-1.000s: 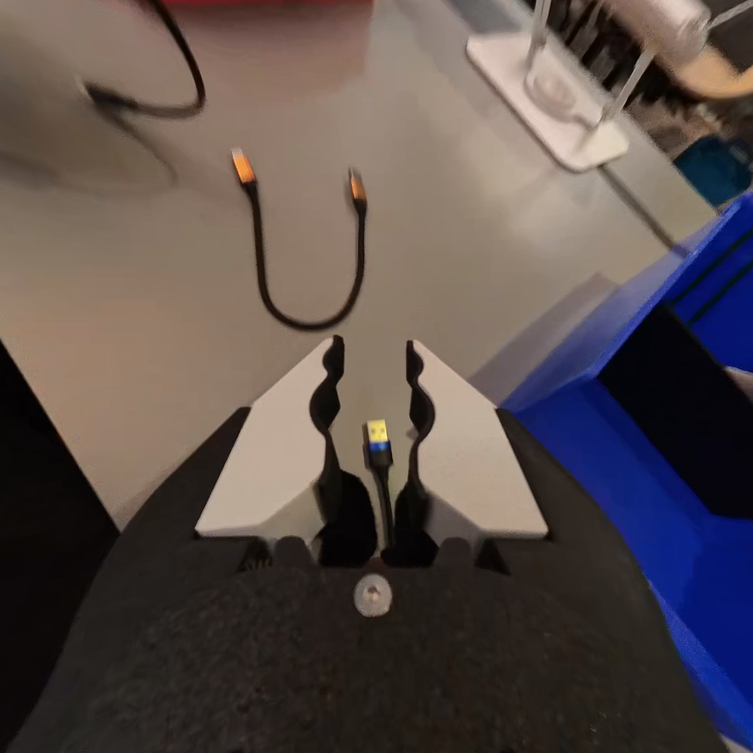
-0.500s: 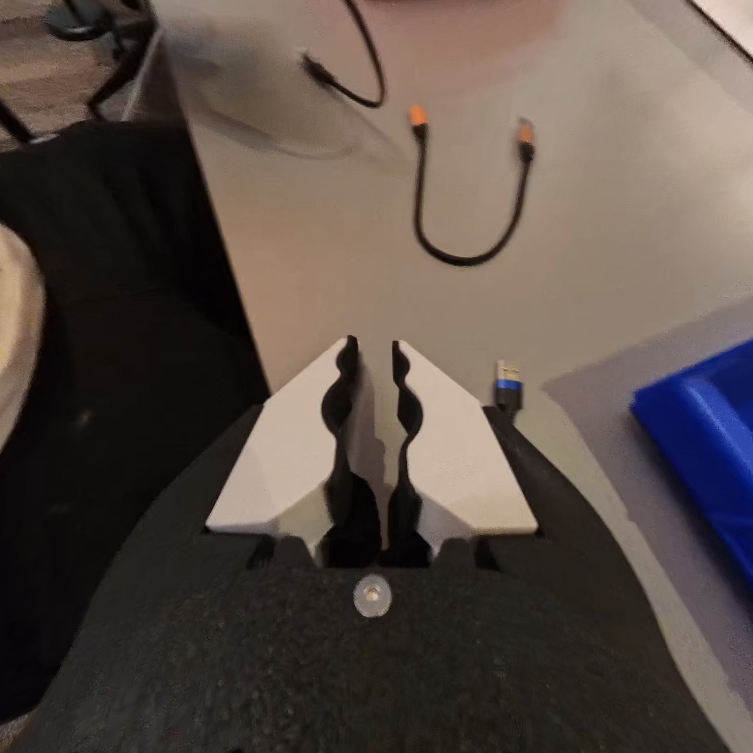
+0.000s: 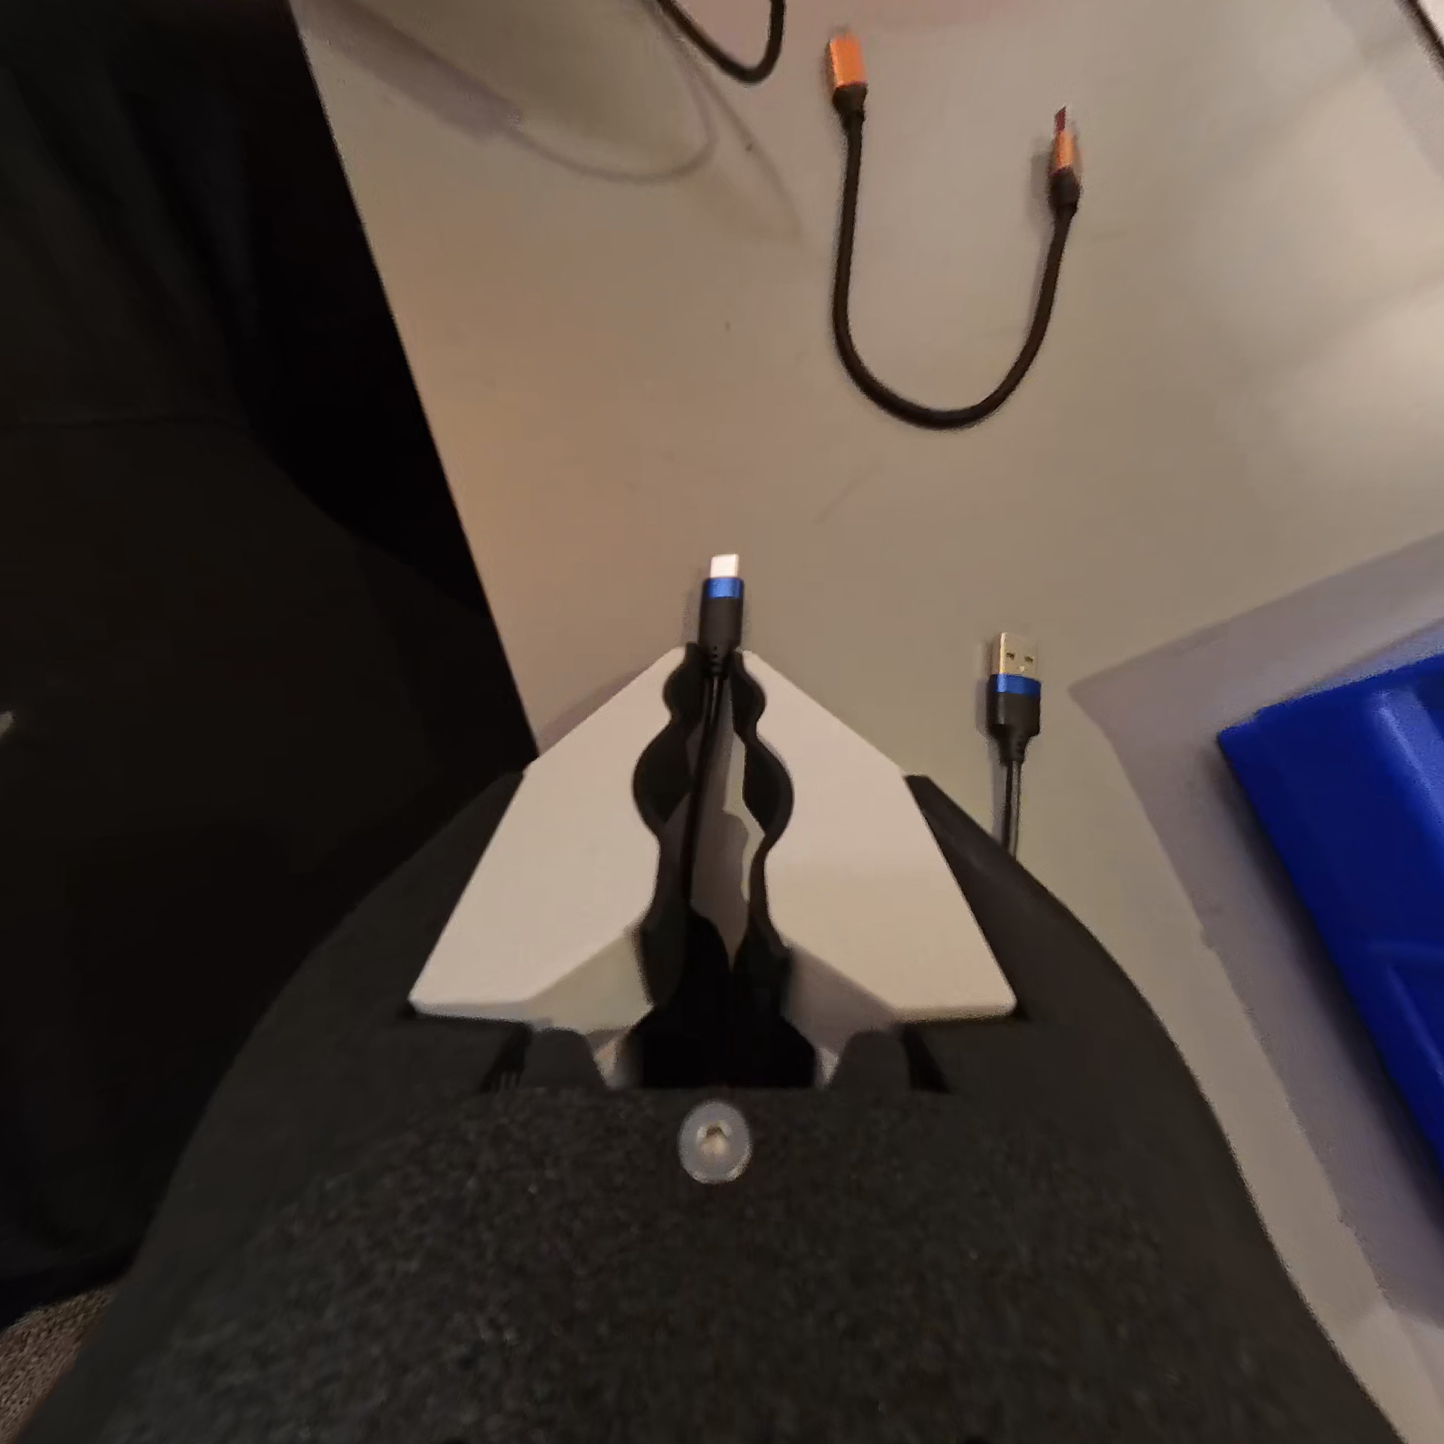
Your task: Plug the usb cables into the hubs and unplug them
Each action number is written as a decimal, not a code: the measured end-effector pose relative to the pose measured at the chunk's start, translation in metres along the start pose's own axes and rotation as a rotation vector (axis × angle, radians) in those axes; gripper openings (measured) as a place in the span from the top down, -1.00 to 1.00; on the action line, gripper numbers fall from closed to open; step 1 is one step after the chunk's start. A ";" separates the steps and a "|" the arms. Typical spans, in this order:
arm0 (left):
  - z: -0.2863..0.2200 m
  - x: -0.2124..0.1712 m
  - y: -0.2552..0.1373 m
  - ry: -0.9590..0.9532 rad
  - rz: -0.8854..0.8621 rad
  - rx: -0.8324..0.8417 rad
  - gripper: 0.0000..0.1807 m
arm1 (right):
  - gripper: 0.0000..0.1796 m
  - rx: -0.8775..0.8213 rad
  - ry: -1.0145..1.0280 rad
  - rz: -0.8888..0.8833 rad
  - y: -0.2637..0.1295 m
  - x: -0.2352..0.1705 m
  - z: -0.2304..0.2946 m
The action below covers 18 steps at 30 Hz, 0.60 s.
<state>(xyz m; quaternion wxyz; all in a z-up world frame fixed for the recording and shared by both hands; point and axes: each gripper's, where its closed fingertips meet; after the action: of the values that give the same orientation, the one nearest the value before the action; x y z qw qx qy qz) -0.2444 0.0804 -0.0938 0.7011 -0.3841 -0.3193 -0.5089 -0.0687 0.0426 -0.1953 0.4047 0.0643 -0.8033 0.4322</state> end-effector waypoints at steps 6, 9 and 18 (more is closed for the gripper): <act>-0.004 -0.007 0.012 0.147 0.075 0.027 0.89 | 0.95 0.004 0.144 -0.156 -0.006 0.068 0.000; -0.006 -0.010 0.019 0.258 0.125 0.048 0.89 | 0.95 0.113 0.245 -0.233 -0.005 0.112 0.021; -0.002 -0.016 0.029 0.530 0.268 0.133 0.89 | 0.95 0.352 0.439 -0.239 0.015 0.157 0.069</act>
<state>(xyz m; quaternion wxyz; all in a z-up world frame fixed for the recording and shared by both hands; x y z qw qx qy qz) -0.2213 0.0913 -0.1147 0.8445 -0.2298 -0.1044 -0.4724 -0.2207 0.0393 -0.1150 0.5993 0.1325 -0.5961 0.5176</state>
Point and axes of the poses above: each gripper's, where its closed fingertips meet, y out along the fingers, x out of its top, z = x × y across the jaws, and after that the axes turned 8 degrees about -x, right-handed
